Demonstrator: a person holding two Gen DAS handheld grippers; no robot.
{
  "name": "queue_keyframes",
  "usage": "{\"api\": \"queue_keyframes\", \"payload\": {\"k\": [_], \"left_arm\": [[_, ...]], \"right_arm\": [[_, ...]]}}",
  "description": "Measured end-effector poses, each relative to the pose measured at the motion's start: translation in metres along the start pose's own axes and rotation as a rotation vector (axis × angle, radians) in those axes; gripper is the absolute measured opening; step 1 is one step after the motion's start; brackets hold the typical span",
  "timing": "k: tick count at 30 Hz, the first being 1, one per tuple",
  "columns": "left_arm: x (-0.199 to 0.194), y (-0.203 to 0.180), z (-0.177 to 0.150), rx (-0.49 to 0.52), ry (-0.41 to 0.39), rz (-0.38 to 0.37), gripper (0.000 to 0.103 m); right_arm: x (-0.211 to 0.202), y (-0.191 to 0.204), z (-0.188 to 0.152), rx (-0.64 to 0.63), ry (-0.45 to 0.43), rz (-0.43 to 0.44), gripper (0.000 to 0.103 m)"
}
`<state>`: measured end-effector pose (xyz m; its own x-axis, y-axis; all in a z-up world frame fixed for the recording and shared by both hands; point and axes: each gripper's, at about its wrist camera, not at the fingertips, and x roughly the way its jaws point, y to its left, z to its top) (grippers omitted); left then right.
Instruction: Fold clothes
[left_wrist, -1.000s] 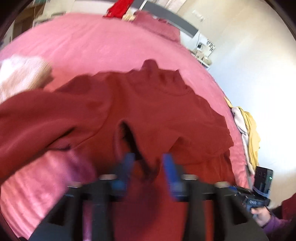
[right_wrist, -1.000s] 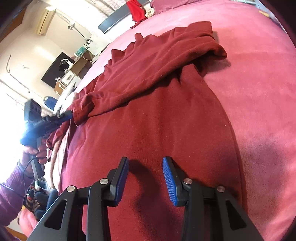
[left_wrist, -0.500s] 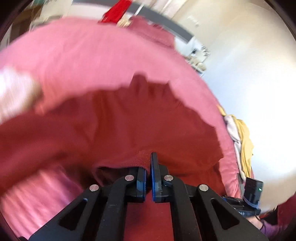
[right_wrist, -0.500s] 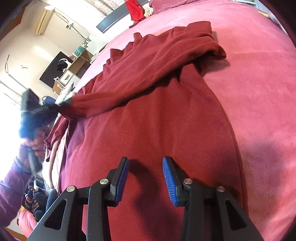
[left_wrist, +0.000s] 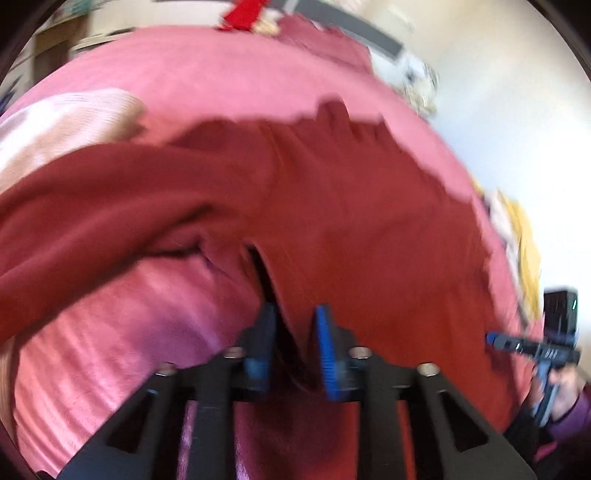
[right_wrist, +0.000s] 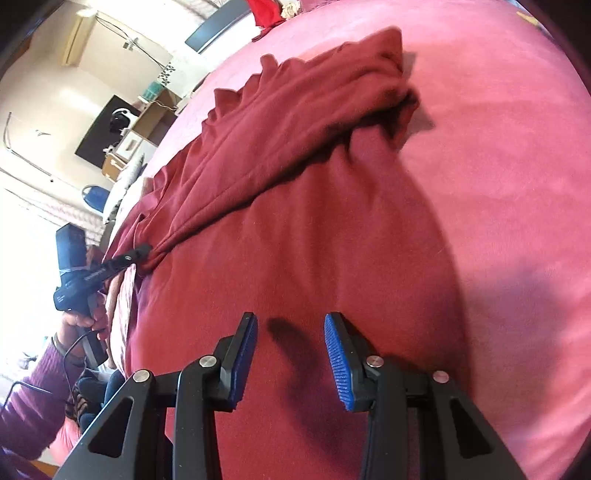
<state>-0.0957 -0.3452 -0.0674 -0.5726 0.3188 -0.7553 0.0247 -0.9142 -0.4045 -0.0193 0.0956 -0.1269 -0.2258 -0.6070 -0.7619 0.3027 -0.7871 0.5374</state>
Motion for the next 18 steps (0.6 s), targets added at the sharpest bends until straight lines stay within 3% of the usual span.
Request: {"api": "queue_keyframes", "payload": {"k": [1, 2, 5, 7, 9, 12, 14, 16, 17, 18], "left_arm": [[-0.004, 0.004, 0.002, -0.032, -0.019, -0.014, 0.049], [-0.008, 0.008, 0.003, -0.062, -0.036, -0.027, 0.051], [-0.004, 0.012, 0.007, -0.084, -0.043, 0.015, 0.051], [-0.001, 0.014, 0.006, -0.076, -0.045, 0.066, 0.051], [-0.005, 0.009, 0.002, -0.073, -0.102, 0.111, 0.051], [-0.020, -0.016, -0.007, -0.024, -0.263, 0.103, 0.052], [-0.010, -0.042, -0.009, 0.068, -0.269, 0.080, 0.055], [0.012, -0.059, -0.010, 0.159, -0.204, 0.063, 0.055], [0.024, -0.066, -0.011, 0.204, -0.171, 0.063, 0.055], [0.036, -0.069, -0.012, 0.246, -0.136, 0.106, 0.055]], "right_arm": [[-0.010, -0.002, 0.006, -0.012, -0.042, -0.020, 0.038], [-0.018, -0.006, 0.016, -0.013, -0.077, -0.033, 0.038], [-0.044, -0.028, 0.065, 0.009, -0.202, -0.082, 0.038], [-0.051, -0.043, 0.114, 0.030, -0.233, -0.123, 0.040], [-0.045, -0.059, 0.158, 0.085, -0.190, -0.166, 0.041], [-0.022, -0.095, 0.211, 0.260, -0.119, -0.093, 0.042], [0.000, -0.113, 0.229, 0.351, -0.044, -0.043, 0.042], [0.019, -0.124, 0.235, 0.399, 0.014, 0.006, 0.043], [0.025, -0.127, 0.236, 0.411, 0.021, 0.039, 0.039], [0.028, -0.127, 0.239, 0.416, 0.012, 0.055, 0.020]]}}
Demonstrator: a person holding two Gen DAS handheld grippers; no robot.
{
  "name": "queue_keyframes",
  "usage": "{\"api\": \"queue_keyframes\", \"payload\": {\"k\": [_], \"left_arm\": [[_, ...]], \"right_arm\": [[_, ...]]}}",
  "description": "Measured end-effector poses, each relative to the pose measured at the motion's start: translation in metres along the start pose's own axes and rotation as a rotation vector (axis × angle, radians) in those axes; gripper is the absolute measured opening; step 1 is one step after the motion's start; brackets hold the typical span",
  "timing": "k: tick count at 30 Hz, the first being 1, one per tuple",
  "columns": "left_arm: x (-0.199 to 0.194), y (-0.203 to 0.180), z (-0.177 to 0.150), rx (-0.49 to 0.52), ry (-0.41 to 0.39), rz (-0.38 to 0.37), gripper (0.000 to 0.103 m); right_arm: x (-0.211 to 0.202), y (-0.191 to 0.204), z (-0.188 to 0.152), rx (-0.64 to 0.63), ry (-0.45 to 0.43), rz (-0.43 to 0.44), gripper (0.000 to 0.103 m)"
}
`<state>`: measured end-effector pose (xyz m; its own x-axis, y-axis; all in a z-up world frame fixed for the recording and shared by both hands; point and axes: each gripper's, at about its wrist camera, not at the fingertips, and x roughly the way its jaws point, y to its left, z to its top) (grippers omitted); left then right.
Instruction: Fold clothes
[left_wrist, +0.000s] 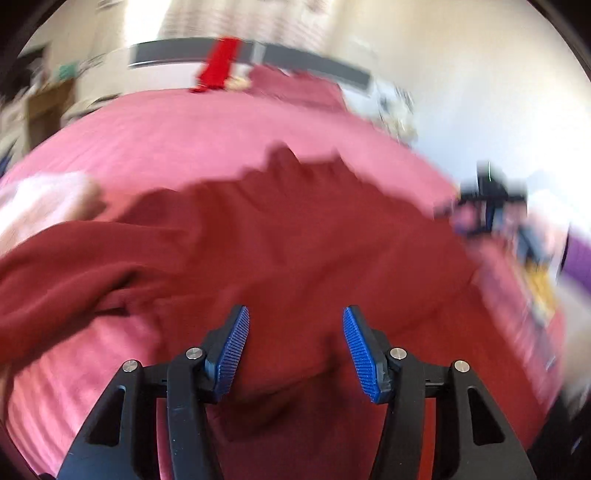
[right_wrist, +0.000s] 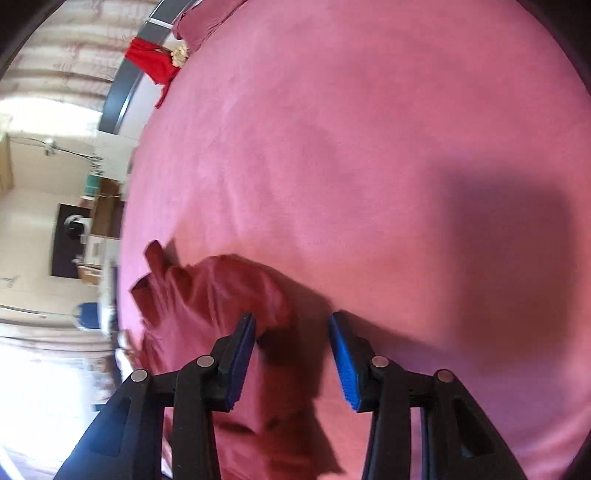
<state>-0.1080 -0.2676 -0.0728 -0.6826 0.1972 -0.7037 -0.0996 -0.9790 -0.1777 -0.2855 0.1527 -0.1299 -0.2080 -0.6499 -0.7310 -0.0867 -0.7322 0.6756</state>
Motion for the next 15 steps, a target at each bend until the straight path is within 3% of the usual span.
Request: {"api": "queue_keyframes", "payload": {"k": [1, 3, 4, 8, 9, 11, 13, 15], "left_arm": [[0.011, -0.003, -0.002, 0.041, 0.034, 0.035, 0.055], [0.020, 0.002, -0.009, 0.066, 0.063, 0.099, 0.055], [0.020, 0.008, -0.011, 0.047, 0.055, 0.093, 0.055], [0.018, 0.018, -0.015, -0.002, 0.033, 0.069, 0.056], [0.019, 0.018, -0.017, 0.000, 0.028, 0.068, 0.056], [0.017, 0.015, -0.023, 0.008, 0.017, 0.066, 0.061], [0.015, 0.015, -0.024, 0.008, 0.010, 0.047, 0.066], [0.016, 0.018, -0.022, -0.002, 0.006, 0.010, 0.072]], "right_arm": [[-0.001, 0.002, 0.004, 0.010, -0.023, 0.010, 0.004], [-0.011, 0.012, 0.017, 0.022, -0.112, 0.065, 0.001], [-0.015, 0.019, 0.023, -0.001, -0.152, 0.083, 0.000], [-0.013, 0.041, 0.040, -0.093, -0.185, 0.022, 0.000], [-0.011, 0.042, 0.041, -0.097, -0.185, 0.015, 0.007], [-0.018, 0.036, 0.032, -0.086, -0.178, 0.108, 0.027], [-0.034, 0.023, 0.008, -0.092, -0.168, 0.167, 0.029], [-0.050, 0.011, -0.027, -0.135, -0.142, 0.151, 0.036]]}}
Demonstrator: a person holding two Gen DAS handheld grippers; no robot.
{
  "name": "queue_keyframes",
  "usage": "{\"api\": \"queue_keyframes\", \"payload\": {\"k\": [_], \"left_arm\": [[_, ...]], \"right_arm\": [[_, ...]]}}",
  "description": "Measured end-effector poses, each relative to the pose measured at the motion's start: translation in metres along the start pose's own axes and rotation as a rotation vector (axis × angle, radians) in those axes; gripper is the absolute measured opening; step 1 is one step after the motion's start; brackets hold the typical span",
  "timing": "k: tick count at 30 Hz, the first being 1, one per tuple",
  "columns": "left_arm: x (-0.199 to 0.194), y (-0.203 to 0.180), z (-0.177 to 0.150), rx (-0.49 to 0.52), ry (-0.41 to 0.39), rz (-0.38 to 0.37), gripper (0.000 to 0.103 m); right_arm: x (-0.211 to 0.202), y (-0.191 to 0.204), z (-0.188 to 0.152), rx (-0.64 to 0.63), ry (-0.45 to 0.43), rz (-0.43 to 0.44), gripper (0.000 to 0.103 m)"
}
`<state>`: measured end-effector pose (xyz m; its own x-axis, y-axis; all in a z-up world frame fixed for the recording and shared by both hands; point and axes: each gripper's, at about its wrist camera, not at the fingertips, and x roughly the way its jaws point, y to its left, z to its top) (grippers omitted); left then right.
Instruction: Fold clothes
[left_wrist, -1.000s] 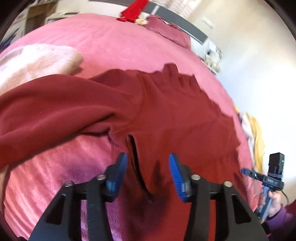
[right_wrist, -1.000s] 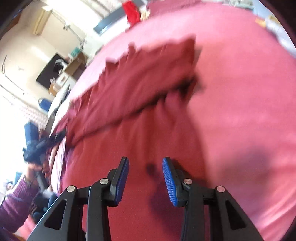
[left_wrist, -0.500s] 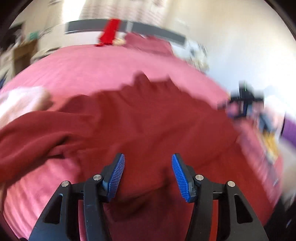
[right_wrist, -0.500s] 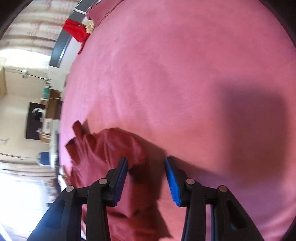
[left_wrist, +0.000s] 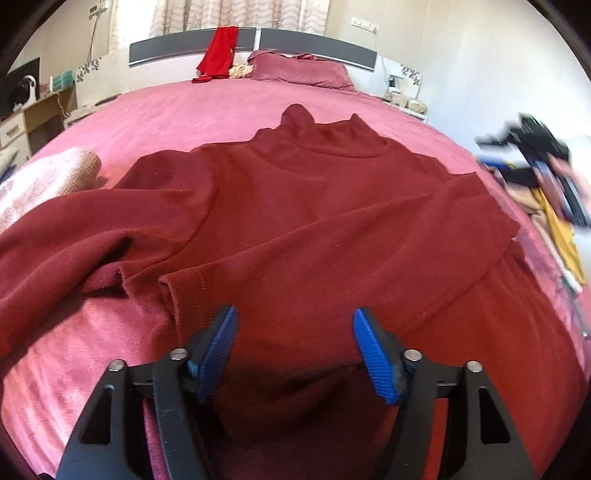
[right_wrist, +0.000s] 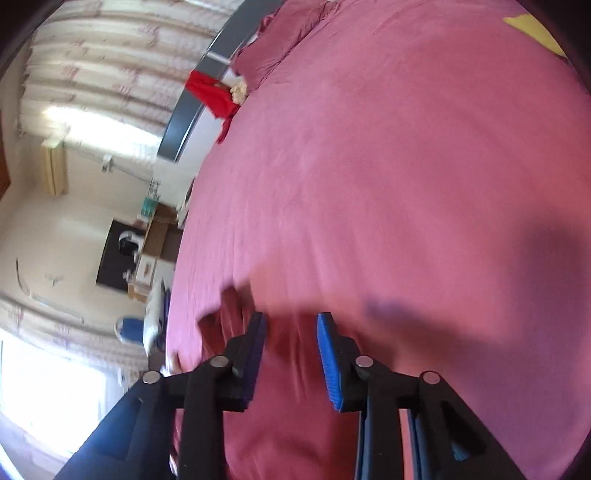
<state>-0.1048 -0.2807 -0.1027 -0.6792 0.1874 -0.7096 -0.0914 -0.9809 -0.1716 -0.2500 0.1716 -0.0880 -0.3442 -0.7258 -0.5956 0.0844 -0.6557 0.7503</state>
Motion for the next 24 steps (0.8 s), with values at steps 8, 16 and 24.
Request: {"api": "queue_keyframes", "payload": {"k": [8, 16, 24], "left_arm": [[0.003, -0.002, 0.004, -0.009, 0.022, -0.027, 0.078], [0.000, -0.001, 0.010, -0.067, 0.066, 0.001, 0.078], [-0.004, 0.000, 0.006, -0.029, 0.092, 0.022, 0.078]], "right_arm": [[-0.034, -0.018, -0.170, -0.251, 0.350, -0.159, 0.044], [-0.040, -0.017, -0.227, -0.257, 0.321, -0.191, 0.027], [-0.099, -0.026, -0.251, -0.004, 0.287, -0.009, 0.003]]}}
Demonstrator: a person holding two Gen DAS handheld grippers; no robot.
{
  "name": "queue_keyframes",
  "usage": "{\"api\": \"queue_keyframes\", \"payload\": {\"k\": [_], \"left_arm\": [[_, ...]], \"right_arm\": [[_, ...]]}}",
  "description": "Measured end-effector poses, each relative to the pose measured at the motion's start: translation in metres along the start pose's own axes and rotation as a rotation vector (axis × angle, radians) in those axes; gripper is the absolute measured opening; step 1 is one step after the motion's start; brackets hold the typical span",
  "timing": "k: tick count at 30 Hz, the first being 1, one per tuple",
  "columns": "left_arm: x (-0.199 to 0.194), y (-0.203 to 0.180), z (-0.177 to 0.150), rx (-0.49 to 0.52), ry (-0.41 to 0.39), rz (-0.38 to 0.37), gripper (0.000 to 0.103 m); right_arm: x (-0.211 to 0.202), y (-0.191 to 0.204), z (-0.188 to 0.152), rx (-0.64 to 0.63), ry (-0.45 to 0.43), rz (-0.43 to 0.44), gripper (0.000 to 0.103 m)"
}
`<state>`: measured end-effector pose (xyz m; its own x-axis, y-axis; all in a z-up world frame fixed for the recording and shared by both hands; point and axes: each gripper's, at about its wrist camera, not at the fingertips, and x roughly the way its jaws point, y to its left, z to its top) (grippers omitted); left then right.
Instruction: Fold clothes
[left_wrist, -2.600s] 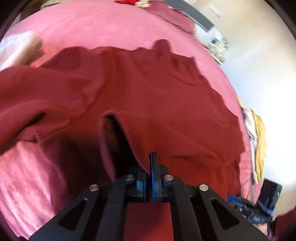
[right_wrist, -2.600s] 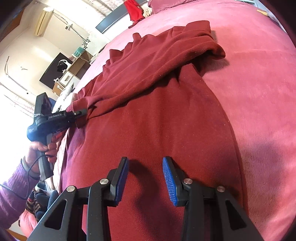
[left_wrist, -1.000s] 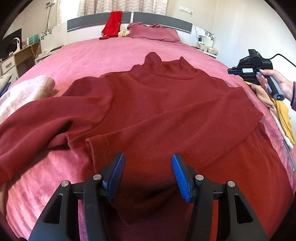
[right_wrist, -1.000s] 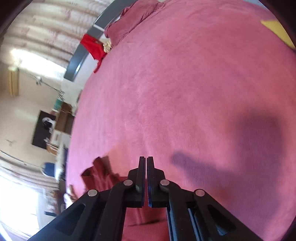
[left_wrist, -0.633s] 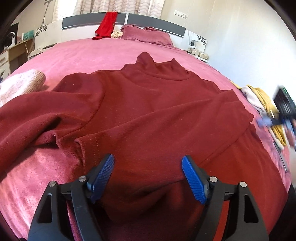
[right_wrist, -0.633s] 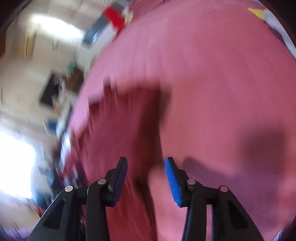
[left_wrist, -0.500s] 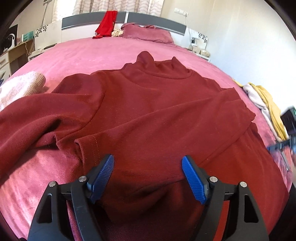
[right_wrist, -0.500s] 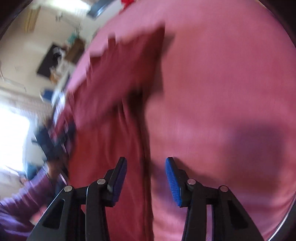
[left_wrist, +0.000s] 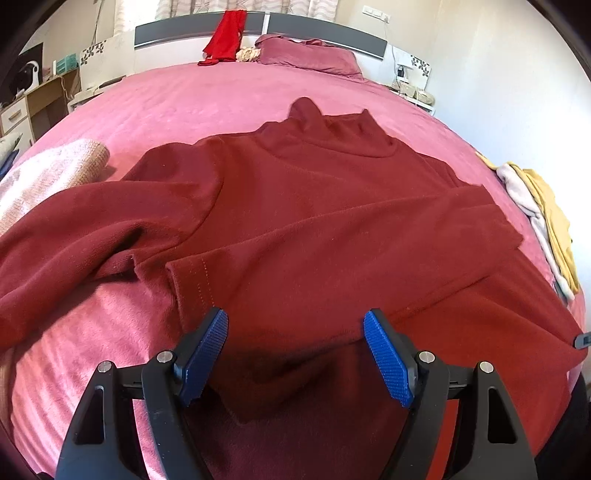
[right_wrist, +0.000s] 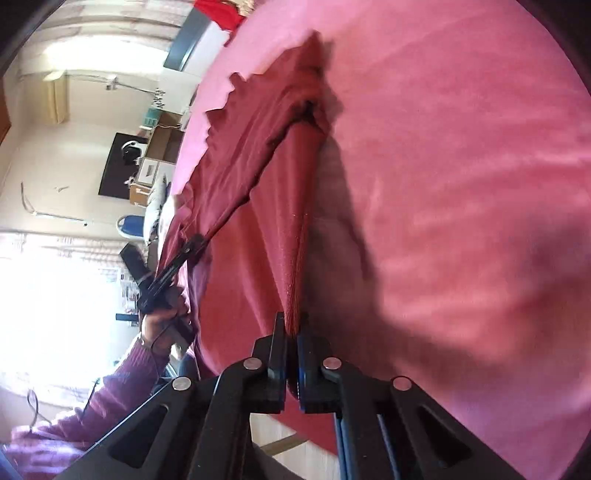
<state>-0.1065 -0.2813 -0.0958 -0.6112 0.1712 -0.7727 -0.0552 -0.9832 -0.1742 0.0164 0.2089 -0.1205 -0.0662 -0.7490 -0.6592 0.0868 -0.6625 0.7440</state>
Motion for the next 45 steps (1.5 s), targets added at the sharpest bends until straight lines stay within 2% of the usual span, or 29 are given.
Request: {"api": "queue_keyframes", "payload": {"k": [1, 2, 3, 5, 6, 8, 9, 12, 15, 17, 18, 20, 21, 22, 24, 26, 27, 29, 30, 31, 34, 37, 39, 42, 44, 45], "left_arm": [[0.001, 0.000, -0.001, 0.007, 0.005, 0.001, 0.078], [0.003, 0.000, 0.000, 0.015, 0.009, 0.006, 0.078], [0.003, -0.001, 0.001, 0.017, 0.012, 0.011, 0.078], [0.001, -0.002, 0.002, 0.018, 0.018, 0.016, 0.078], [0.000, -0.002, 0.002, 0.016, 0.021, 0.016, 0.078], [-0.004, -0.001, 0.001, 0.008, 0.022, 0.005, 0.078], [-0.007, -0.001, 0.000, 0.001, 0.022, -0.005, 0.078], [-0.012, -0.001, -0.008, -0.014, 0.022, -0.024, 0.078], [-0.016, -0.005, -0.014, 0.010, 0.032, -0.012, 0.078], [-0.018, -0.009, -0.017, 0.033, 0.042, -0.002, 0.078], [-0.019, -0.009, -0.019, 0.052, 0.051, 0.002, 0.078], [-0.019, -0.012, -0.026, 0.126, 0.084, 0.028, 0.078], [-0.019, -0.012, -0.030, 0.158, 0.102, 0.043, 0.078], [-0.018, -0.012, -0.035, 0.195, 0.120, 0.052, 0.078], [-0.022, -0.011, -0.040, 0.220, 0.108, 0.039, 0.078], [-0.025, -0.009, -0.039, 0.204, 0.116, 0.026, 0.078], [-0.028, -0.009, -0.036, 0.198, 0.117, 0.023, 0.078], [-0.039, -0.012, -0.028, 0.209, 0.077, 0.017, 0.078], [-0.045, -0.015, -0.023, 0.215, 0.049, 0.012, 0.078], [-0.047, -0.016, -0.017, 0.208, 0.026, 0.005, 0.078], [-0.048, -0.017, 0.004, 0.169, -0.033, -0.018, 0.078], [-0.032, -0.015, 0.029, 0.112, -0.064, -0.012, 0.078], [-0.017, -0.017, 0.041, 0.087, -0.070, -0.002, 0.078], [-0.001, -0.025, 0.048, 0.055, -0.076, -0.008, 0.078], [0.001, -0.046, 0.049, 0.071, -0.082, -0.076, 0.078], [0.000, -0.066, 0.048, 0.127, -0.104, -0.117, 0.078]], "right_arm": [[0.001, -0.013, -0.003, 0.025, -0.015, -0.047, 0.006], [0.002, -0.026, -0.006, 0.050, -0.030, -0.095, 0.014], [0.002, -0.040, -0.008, 0.077, -0.046, -0.104, 0.025], [-0.002, -0.059, -0.016, 0.125, -0.086, 0.031, 0.026], [-0.006, -0.063, -0.020, 0.127, -0.095, 0.067, 0.029], [-0.011, -0.066, -0.031, 0.095, -0.048, 0.109, 0.033], [-0.010, -0.065, -0.036, 0.065, -0.016, 0.092, 0.034], [-0.004, -0.050, -0.049, -0.072, 0.071, 0.029, 0.036], [0.011, -0.031, -0.057, -0.167, 0.116, -0.066, 0.037], [0.012, -0.029, -0.057, -0.136, 0.146, -0.078, 0.014], [0.009, -0.029, -0.058, -0.098, 0.162, -0.056, 0.007], [0.001, -0.029, -0.069, -0.033, 0.189, 0.043, 0.007], [-0.009, -0.030, -0.077, -0.042, 0.208, 0.078, 0.007], [-0.010, -0.027, -0.085, -0.047, 0.221, 0.079, 0.007], [-0.012, -0.036, -0.096, -0.017, 0.221, 0.007, 0.007], [-0.013, -0.053, -0.091, 0.027, 0.179, -0.089, 0.019], [-0.014, -0.062, -0.088, 0.052, 0.167, -0.115, 0.017], [-0.021, -0.066, -0.078, 0.094, 0.167, -0.115, 0.023], [-0.025, -0.061, -0.071, 0.087, 0.148, -0.161, 0.028], [-0.030, -0.051, -0.061, 0.052, 0.122, -0.197, 0.028], [-0.050, -0.022, -0.018, -0.059, -0.014, -0.184, 0.028], [-0.052, 0.002, 0.051, -0.133, -0.148, -0.185, 0.029], [-0.045, 0.012, 0.099, -0.154, -0.218, -0.216, 0.029], [-0.023, 0.011, 0.183, -0.081, -0.248, -0.194, 0.030], [-0.009, 0.004, 0.232, 0.006, -0.215, -0.155, 0.031], [0.000, 0.002, 0.251, 0.043, -0.199, -0.148, 0.032]]}}
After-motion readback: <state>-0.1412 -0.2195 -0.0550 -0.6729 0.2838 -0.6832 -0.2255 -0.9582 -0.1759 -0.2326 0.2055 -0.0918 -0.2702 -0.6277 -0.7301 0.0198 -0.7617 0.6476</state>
